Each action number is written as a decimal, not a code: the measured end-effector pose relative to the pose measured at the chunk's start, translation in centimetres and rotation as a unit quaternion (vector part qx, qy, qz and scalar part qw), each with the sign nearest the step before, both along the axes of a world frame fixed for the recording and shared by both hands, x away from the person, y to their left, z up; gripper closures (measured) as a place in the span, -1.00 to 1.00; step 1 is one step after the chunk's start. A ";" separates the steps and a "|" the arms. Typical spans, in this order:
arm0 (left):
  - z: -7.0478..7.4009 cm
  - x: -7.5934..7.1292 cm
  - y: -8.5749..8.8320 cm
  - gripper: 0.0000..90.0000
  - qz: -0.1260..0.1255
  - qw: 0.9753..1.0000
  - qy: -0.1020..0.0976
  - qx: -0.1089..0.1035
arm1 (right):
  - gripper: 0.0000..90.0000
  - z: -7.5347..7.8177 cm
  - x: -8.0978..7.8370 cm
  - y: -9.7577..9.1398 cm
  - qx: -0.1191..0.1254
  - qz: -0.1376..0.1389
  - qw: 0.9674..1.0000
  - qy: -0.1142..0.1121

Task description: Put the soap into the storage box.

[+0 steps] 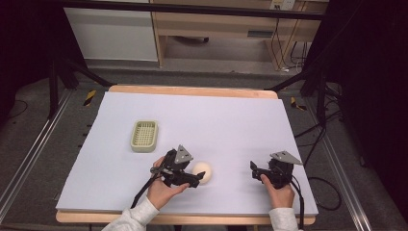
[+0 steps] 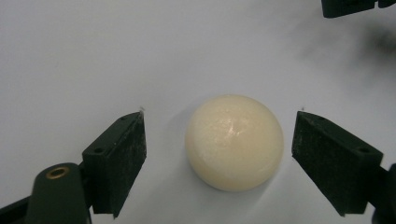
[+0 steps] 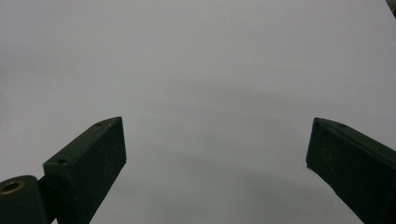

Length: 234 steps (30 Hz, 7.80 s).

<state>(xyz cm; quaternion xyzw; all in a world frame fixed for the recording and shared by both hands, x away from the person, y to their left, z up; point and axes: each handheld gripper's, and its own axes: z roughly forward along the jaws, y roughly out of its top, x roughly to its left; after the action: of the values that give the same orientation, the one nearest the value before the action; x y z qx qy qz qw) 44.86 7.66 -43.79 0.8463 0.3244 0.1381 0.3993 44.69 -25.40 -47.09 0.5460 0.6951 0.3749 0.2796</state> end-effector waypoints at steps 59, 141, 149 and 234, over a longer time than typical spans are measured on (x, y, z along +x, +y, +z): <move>-3.1 1.5 -3.0 -0.54 -0.019 0.997 0.047 0.059 | -0.88 0.0 0.0 -0.2 -0.003 -0.001 1.000 0.003; 0.0 1.5 1.3 -0.49 0.010 0.997 0.036 0.068 | -0.87 0.0 0.0 -0.1 -0.005 0.004 1.000 0.001; 0.4 1.7 2.6 -0.49 0.018 0.997 0.038 0.065 | -0.87 0.1 -0.1 0.0 -0.004 0.003 1.000 0.003; 4.6 8.0 12.9 -0.49 0.162 0.985 0.018 0.058 | -0.87 -0.1 0.1 0.1 -0.005 0.005 1.000 0.003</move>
<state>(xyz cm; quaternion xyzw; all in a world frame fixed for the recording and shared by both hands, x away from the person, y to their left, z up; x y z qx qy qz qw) 52.90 20.57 -39.23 0.8068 0.4553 0.2045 0.3162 44.82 -25.32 -47.16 0.5425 0.7006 0.3710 0.2780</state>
